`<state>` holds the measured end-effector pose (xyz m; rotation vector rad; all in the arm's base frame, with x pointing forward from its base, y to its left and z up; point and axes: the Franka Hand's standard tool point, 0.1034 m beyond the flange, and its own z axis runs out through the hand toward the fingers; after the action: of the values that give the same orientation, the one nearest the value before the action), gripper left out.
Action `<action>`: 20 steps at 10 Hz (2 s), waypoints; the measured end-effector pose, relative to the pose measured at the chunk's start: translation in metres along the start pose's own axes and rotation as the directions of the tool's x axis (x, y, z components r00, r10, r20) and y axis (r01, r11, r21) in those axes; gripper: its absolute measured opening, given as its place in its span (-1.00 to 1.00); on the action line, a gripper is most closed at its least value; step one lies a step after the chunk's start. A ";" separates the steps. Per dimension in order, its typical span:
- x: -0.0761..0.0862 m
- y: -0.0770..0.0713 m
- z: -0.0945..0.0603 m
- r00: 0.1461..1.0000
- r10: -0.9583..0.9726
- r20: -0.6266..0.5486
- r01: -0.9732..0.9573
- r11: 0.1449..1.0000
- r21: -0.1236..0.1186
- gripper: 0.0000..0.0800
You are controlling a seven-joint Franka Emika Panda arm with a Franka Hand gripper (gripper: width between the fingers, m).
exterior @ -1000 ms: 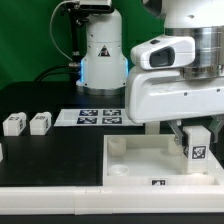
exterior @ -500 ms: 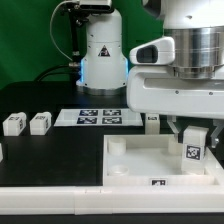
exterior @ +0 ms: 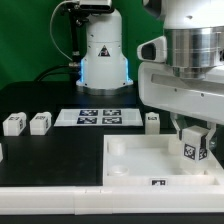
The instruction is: Assemble one leg
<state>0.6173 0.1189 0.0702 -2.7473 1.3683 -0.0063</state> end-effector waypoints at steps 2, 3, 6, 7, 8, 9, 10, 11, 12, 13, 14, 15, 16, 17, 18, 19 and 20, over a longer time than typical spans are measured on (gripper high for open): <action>0.000 0.000 0.000 0.999 -0.054 0.000 0.054 0.999 0.000 0.19; 0.000 0.000 0.000 0.998 -0.061 0.000 0.061 0.998 0.000 0.48; 0.005 0.003 0.000 0.872 -0.490 -0.002 0.490 0.872 -0.005 0.62; 0.006 0.003 0.000 0.804 -0.595 -0.002 0.595 0.804 -0.006 0.62; 0.006 0.003 0.000 0.740 -0.672 -0.001 0.672 0.740 -0.007 0.62; 0.007 0.005 0.001 0.650 -0.760 0.003 0.760 0.650 -0.008 0.62; 0.007 0.006 0.001 0.562 -0.827 0.006 0.827 0.562 -0.010 0.62; 0.005 0.005 0.001 0.464 -0.886 0.008 0.886 0.464 -0.013 0.62; 0.003 0.004 0.002 0.432 -0.902 0.010 0.902 0.432 -0.010 0.62; 0.000 0.003 0.002 0.362 -0.932 0.010 0.932 0.361 -0.008 0.62; -0.001 0.002 0.002 0.339 -0.941 0.010 0.941 0.339 -0.006 0.62; 0.000 0.003 0.002 0.354 -0.935 0.010 0.935 0.354 -0.006 0.62; 0.000 0.003 0.002 0.354 -0.935 0.010 0.935 0.354 -0.006 0.31; 0.000 0.003 0.002 0.354 -0.935 0.010 0.935 0.354 -0.006 -0.03; 0.000 0.003 0.002 0.354 -0.935 0.010 0.935 0.354 -0.006 -0.03; 0.000 0.003 0.002 0.365 -0.931 0.010 0.931 0.365 -0.006 -0.28; 0.000 0.003 0.002 0.406 -0.914 0.009 0.914 0.405 -0.006 -0.28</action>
Offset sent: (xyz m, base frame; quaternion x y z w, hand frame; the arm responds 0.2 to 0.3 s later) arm 0.0007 -0.0029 0.0018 -0.0135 0.0019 -0.2509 0.9679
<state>0.6154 0.1174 0.0684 -3.0699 -0.3533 -0.0529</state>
